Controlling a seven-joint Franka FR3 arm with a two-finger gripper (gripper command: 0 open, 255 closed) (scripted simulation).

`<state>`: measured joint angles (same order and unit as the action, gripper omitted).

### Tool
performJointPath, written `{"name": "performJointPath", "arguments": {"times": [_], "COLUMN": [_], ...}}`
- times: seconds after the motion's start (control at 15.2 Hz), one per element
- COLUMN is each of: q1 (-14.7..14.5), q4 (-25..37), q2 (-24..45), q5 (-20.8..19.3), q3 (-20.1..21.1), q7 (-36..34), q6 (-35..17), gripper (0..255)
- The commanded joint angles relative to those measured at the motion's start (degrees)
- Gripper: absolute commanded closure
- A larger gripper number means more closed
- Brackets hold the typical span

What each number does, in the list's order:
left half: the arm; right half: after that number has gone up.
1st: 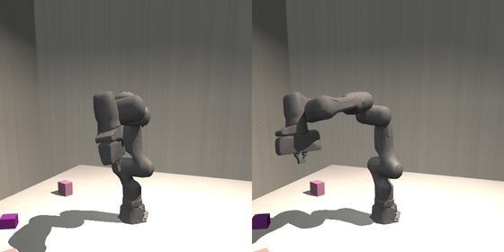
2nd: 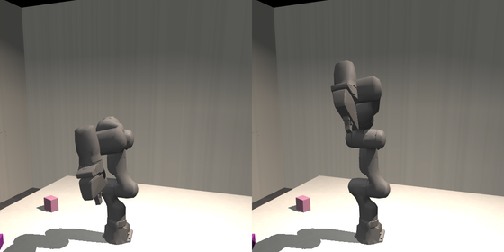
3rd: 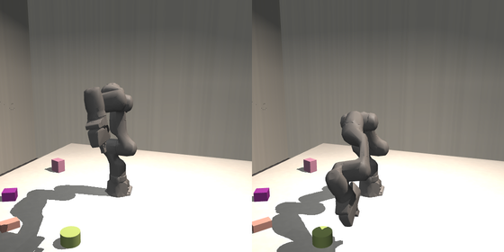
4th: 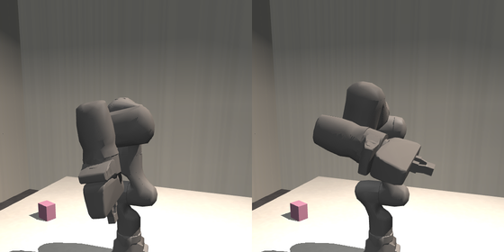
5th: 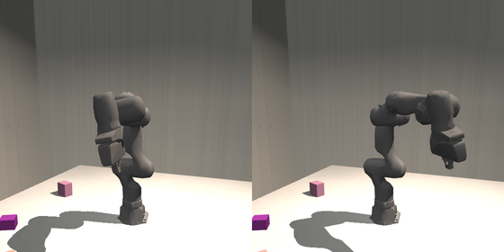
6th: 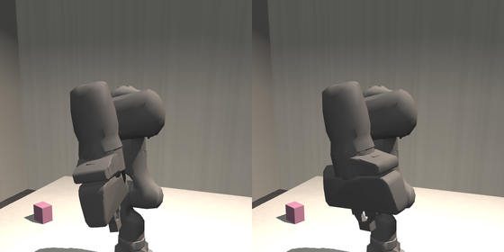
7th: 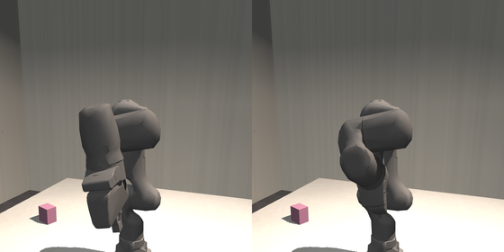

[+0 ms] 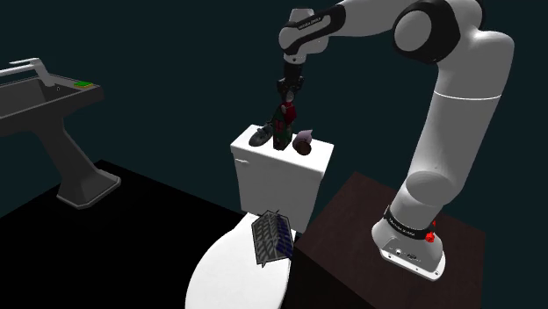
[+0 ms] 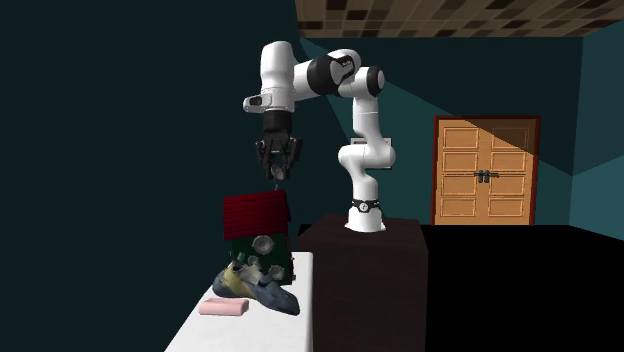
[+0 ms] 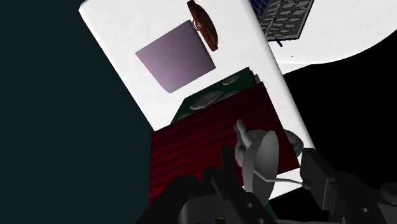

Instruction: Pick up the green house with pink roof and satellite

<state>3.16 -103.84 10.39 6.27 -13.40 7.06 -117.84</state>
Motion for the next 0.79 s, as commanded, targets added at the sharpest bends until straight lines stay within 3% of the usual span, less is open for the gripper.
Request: {"name": "performJointPath", "arguments": {"times": [0.0, 0.73], "q1": [0.05, 0.08], "q4": [1.1, 7.4], "q2": [-0.33, -1.52], "q5": [-0.11, -0.69], "q3": [-0.06, -0.2], "q7": [-0.06, -0.75], "q6": [1.3, 8.74], "gripper": [255, 255]}}
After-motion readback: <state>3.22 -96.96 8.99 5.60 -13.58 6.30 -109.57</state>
